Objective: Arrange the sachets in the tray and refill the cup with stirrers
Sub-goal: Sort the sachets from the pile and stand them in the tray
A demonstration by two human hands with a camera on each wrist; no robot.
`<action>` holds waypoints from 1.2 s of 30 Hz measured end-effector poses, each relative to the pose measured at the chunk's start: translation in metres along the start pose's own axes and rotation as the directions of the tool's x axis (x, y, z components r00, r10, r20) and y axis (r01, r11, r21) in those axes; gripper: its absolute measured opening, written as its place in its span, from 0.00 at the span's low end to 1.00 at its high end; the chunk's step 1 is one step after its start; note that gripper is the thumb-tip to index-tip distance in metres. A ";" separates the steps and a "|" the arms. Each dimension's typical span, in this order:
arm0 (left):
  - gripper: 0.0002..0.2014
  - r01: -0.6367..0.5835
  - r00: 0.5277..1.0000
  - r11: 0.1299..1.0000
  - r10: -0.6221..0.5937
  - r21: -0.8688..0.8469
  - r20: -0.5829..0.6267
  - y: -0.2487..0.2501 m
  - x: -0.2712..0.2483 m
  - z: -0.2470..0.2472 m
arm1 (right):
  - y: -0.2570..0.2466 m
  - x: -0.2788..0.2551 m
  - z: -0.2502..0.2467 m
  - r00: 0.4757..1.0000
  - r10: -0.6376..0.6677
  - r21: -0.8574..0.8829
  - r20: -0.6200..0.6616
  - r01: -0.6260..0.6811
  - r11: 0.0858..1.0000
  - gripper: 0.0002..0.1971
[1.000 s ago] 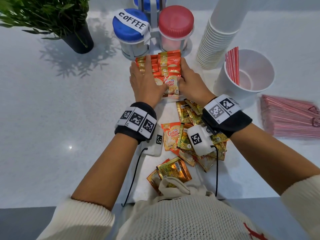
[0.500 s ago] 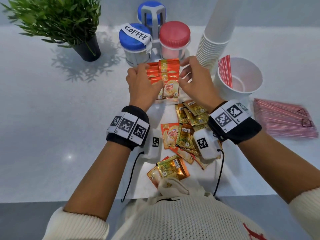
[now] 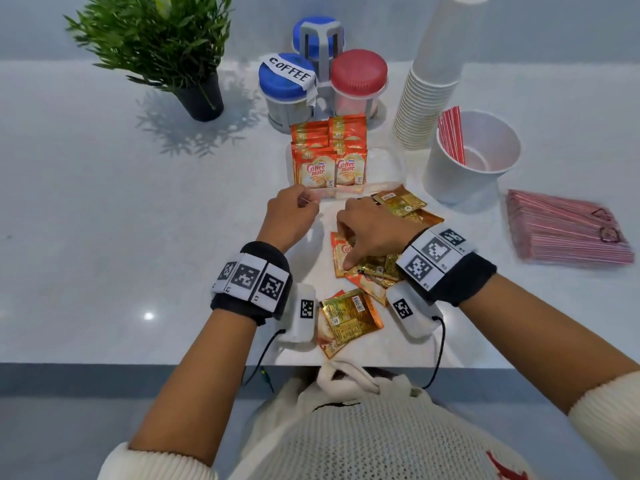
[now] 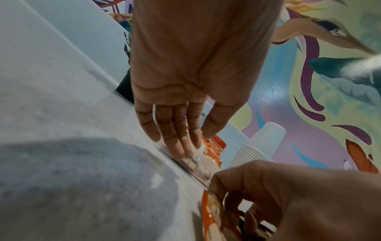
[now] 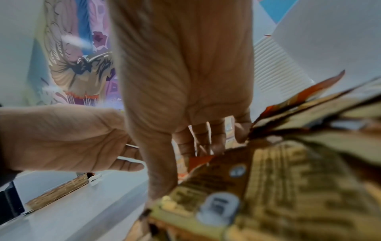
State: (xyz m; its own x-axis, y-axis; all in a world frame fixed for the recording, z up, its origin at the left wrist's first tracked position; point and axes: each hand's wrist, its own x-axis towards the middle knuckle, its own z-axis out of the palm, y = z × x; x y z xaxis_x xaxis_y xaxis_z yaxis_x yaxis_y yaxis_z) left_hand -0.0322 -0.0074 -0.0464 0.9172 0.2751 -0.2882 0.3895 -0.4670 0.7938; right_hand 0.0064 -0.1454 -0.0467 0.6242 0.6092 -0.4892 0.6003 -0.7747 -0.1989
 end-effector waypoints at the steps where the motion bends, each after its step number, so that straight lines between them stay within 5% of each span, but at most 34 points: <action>1: 0.10 0.002 1.000 1.000 -0.002 -0.004 0.005 -0.001 -0.003 0.000 | -0.002 -0.001 -0.001 1.000 0.005 -0.021 0.013 -0.005 1.000 0.27; 4: 0.09 0.008 1.000 1.000 -0.007 -0.028 0.022 -0.003 -0.009 -0.001 | -0.005 0.000 -0.003 1.000 0.001 0.020 -0.031 -0.001 1.000 0.16; 7: 0.07 0.017 0.999 0.997 -0.015 -0.069 0.033 -0.005 -0.015 -0.003 | -0.003 -0.002 -0.003 0.977 -0.010 0.141 -0.211 0.040 0.989 0.05; 11: 0.08 0.023 0.997 0.993 -0.015 -0.112 0.072 -0.006 -0.020 -0.006 | -0.002 -0.011 -0.014 0.908 0.039 0.346 -0.417 0.119 0.931 0.07; 16: 0.09 0.016 0.988 0.975 0.018 -0.221 0.151 0.001 -0.030 -0.008 | -0.009 -0.021 -0.027 0.850 0.065 0.505 -0.523 0.249 0.826 0.06; 21: 0.10 0.027 0.992 0.962 0.008 -0.271 0.127 -0.004 -0.040 -0.008 | -0.015 -0.026 -0.013 0.802 0.158 0.545 -0.575 0.232 0.806 0.07; 24: 0.09 0.071 0.996 0.951 -0.049 -0.302 0.080 -0.015 -0.045 -0.011 | -0.013 -0.036 -0.002 0.877 0.090 0.465 -0.471 0.161 0.871 0.08; 27: 0.10 0.116 0.993 0.931 -0.096 -0.346 0.072 -0.027 -0.050 -0.014 | -0.015 -0.050 0.011 0.974 -0.127 0.329 -0.189 0.184 0.926 0.09; 32: 0.08 0.133 0.991 0.906 -0.123 -0.402 0.052 -0.033 -0.056 -0.015 | -0.029 -0.060 0.035 0.949 -0.295 0.095 0.108 0.286 0.954 0.23; 36: 0.08 0.127 0.992 0.906 -0.120 -0.404 0.044 -0.032 -0.055 -0.014 | -0.034 -0.055 0.042 0.951 -0.307 0.003 0.047 0.307 0.952 0.24</action>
State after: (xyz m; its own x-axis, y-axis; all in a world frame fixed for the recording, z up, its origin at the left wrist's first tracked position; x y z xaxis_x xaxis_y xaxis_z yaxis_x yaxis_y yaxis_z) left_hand -0.0962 0.0046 -0.0483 0.8667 0.2921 -0.4044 0.4358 -0.0488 0.8987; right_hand -0.0693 -0.1601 -0.0482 0.3853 0.8089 -0.4441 0.7612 -0.5507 -0.3425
